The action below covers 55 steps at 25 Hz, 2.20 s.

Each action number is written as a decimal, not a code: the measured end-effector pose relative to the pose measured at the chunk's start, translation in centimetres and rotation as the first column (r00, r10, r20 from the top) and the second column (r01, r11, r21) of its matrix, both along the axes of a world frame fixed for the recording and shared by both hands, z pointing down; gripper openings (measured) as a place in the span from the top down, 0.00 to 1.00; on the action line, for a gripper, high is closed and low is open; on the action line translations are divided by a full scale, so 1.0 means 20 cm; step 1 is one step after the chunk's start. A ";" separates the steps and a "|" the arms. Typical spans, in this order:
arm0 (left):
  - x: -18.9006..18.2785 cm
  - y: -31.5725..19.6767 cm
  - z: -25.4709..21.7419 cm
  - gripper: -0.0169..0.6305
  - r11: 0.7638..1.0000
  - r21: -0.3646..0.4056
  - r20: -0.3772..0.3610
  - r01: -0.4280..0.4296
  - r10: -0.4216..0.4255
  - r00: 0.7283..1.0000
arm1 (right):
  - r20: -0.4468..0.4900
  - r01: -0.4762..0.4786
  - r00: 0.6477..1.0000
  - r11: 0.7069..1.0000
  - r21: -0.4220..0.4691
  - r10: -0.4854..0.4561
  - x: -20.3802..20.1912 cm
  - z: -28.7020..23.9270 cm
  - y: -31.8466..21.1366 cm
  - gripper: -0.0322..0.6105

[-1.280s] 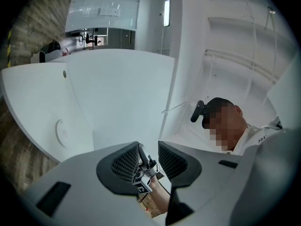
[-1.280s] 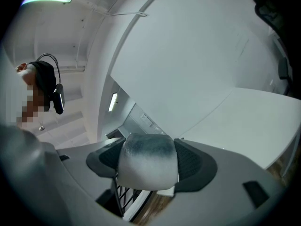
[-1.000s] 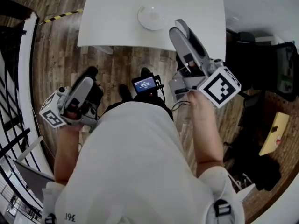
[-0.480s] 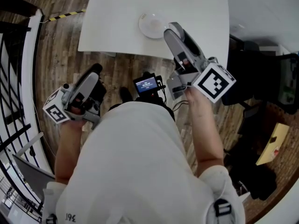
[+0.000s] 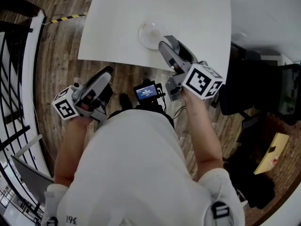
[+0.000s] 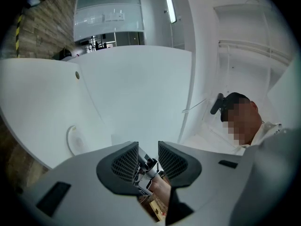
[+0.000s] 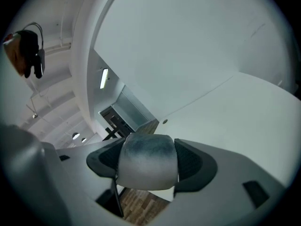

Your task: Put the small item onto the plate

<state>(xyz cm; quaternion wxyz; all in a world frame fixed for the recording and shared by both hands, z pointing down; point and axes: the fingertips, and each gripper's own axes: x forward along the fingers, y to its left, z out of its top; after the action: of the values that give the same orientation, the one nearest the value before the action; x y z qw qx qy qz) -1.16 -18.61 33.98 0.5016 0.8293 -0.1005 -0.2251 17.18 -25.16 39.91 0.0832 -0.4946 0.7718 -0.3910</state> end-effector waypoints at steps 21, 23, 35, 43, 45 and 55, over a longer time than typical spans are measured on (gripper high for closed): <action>0.23 -0.14 0.38 0.80 0.994 -0.083 0.200 -0.075 0.090 0.976 | -0.291 0.106 0.943 0.976 -0.188 -0.159 -0.01 0.62 -0.29 0.46; 0.23 -0.14 0.42 0.80 0.992 -0.099 0.215 -0.078 0.098 0.972 | -0.345 0.117 0.921 0.972 -0.203 -0.183 -0.01 0.68 -0.32 0.46; 0.26 -0.14 0.56 0.80 0.985 -0.161 0.267 -0.062 0.104 0.958 | -0.671 0.215 0.662 0.942 -0.256 -0.333 -0.03 0.93 -0.46 0.46; 0.26 -0.14 0.57 0.80 0.984 -0.170 0.270 -0.049 0.094 0.958 | -0.733 0.183 0.601 0.947 -0.263 -0.319 -0.01 1.01 -0.52 0.45; 0.26 -0.14 0.56 0.80 0.984 -0.171 0.269 -0.047 0.092 0.959 | -0.736 0.178 0.602 0.951 -0.254 -0.310 -0.01 1.01 -0.53 0.45; 0.27 -0.14 0.57 0.80 0.980 -0.192 0.276 -0.054 0.106 0.955 | -0.733 0.162 0.621 0.960 -0.227 -0.278 -0.02 1.01 -0.55 0.45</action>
<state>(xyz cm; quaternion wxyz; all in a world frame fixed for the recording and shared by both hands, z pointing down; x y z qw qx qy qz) 4.15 -21.39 45.31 0.5643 0.8070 -0.1581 -0.0726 16.82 -36.12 60.06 -0.3298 -0.5185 0.7610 -0.2082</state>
